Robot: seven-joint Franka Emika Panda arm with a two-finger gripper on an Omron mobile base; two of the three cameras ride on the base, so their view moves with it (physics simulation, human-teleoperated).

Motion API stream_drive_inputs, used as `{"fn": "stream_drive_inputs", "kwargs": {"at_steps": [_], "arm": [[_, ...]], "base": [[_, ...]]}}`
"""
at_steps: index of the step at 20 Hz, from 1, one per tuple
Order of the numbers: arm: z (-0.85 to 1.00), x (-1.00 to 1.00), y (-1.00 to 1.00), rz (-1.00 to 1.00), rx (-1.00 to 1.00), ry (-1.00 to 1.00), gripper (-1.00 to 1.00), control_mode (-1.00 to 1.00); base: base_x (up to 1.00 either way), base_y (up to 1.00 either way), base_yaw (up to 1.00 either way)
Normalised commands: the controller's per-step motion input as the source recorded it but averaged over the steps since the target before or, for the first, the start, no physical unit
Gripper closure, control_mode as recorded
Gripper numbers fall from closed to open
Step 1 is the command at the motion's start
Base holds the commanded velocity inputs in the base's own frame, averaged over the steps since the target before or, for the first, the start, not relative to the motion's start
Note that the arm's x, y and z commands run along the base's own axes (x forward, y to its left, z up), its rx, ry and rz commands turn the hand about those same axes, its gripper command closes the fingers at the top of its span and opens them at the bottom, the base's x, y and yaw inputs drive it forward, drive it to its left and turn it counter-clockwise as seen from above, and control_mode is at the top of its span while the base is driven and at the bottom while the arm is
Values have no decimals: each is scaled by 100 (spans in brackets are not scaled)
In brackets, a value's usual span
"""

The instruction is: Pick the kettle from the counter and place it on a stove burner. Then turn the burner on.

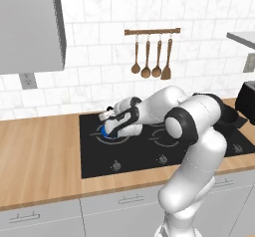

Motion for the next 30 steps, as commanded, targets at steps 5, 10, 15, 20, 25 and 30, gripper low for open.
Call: {"fn": "stream_drive_inputs", "kwargs": {"at_steps": [5,10,15,20,25,30], "arm": [[0,0,0,0,0,0,-100,-100],[0,0,0,0,0,0,-100,-100],[58,-2,7,0,-4,0,-100,-100],[75,1,16,0,-2,3,-100,-100],[65,-36,2,-7,-4,31,-100,-100],[20,-75,6,-13,-7,47,-100,-100]], "base": [[0,0,0],[0,0,0],[0,0,0],[0,0,0],[0,0,0],[0,0,0]]}}
